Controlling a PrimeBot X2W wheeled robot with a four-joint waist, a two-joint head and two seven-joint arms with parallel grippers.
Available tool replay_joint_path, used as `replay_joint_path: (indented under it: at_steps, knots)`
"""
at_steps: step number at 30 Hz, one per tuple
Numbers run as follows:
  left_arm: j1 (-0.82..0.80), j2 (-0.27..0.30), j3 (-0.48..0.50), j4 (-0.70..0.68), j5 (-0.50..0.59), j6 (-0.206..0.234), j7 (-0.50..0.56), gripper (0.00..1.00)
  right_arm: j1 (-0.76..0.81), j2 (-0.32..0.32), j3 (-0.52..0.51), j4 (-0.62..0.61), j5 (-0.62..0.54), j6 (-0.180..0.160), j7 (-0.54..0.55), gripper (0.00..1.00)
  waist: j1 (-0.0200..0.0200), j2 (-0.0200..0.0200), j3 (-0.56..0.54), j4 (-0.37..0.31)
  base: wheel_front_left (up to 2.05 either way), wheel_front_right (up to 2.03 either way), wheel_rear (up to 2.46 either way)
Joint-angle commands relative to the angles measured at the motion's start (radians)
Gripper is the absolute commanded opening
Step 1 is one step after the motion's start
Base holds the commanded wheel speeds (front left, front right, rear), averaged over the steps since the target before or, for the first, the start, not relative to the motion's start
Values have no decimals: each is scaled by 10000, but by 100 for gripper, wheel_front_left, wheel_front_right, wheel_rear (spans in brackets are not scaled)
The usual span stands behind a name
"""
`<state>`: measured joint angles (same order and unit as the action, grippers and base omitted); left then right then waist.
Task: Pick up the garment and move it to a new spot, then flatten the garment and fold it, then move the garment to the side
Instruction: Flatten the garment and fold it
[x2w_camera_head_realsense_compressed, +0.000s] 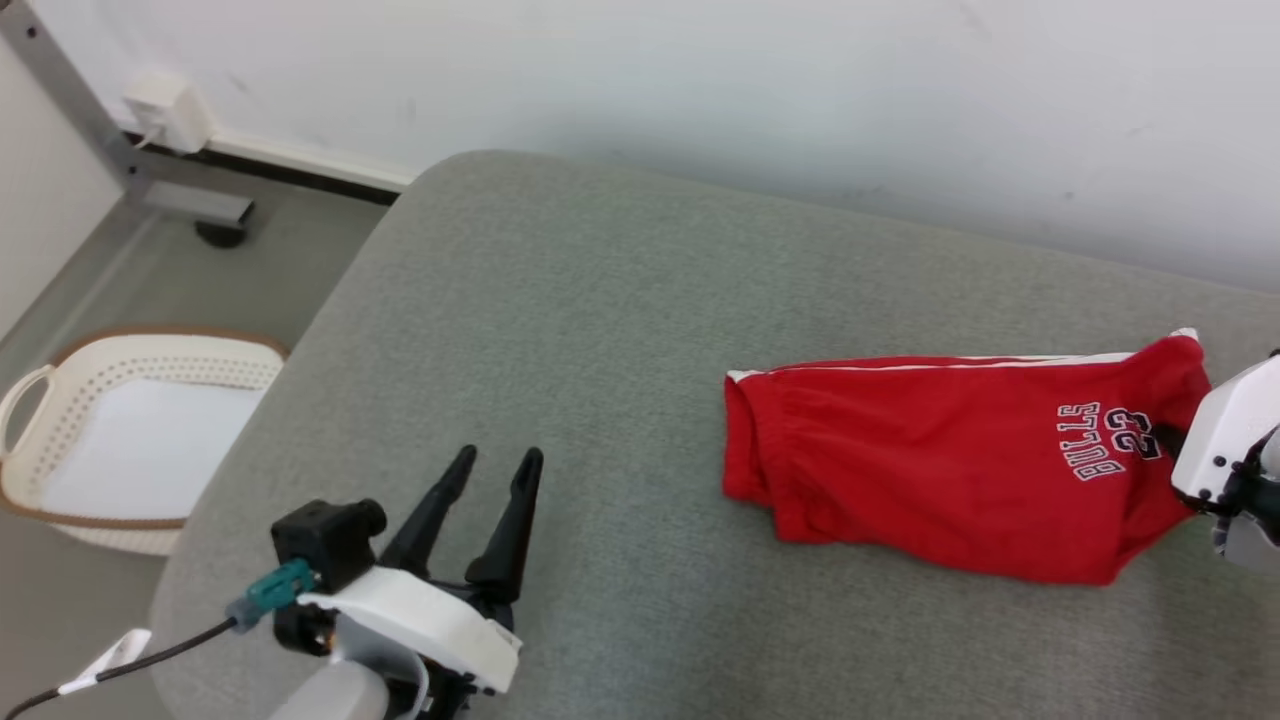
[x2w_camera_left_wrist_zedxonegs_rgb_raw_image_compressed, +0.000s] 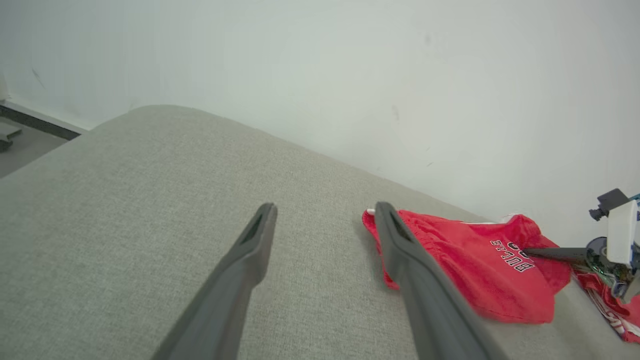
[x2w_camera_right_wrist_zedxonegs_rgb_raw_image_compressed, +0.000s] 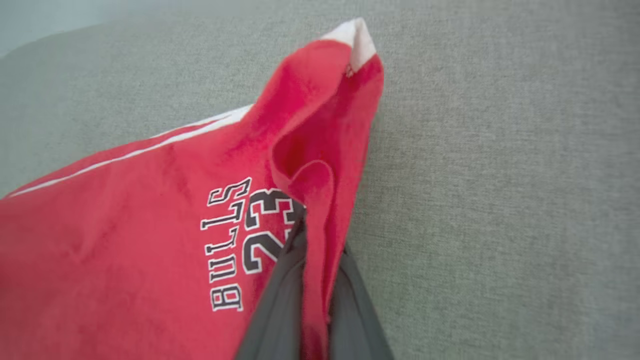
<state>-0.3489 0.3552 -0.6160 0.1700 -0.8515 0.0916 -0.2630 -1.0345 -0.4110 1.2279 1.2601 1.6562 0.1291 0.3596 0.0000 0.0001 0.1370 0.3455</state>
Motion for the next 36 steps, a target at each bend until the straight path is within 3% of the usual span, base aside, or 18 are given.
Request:
replay_joint_path:
  at_steps: [1, 7, 18, 28, 36]
  knots:
    - [167, 123, 188, -45, 655, 139, -12, 100, 294, -27, -74, -152, 43, 22, -163, 0, 0, -1, -182, -338, 0, 0, 0]
    - [1097, -171, 1233, -80, 2315, 343, -5, 100, 786, -176, -217, -813, 3, 13, -1003, 0, 0, -1, -538, -1266, 0, 0, 0]
    - [2311, -988, 2692, 140, 3774, -304, -5, 100, 1776, -531, -430, -1925, -185, 13, -2765, 0, 0, -1, -949, -2404, 0, 0, 0]
    - [2469, -1721, 3129, 508, 4389, -982, -5, 100, 1418, -751, -225, -2207, -765, 13, -3194, 0, 0, -1, -1136, -2288, 0, 0, 0]
    - [2620, -2189, 3357, 995, 4680, -1424, -4, 100, 1003, 125, 43, -2672, -1247, 13, -3010, 0, 0, -1, -1410, -1754, 0, 0, 0]
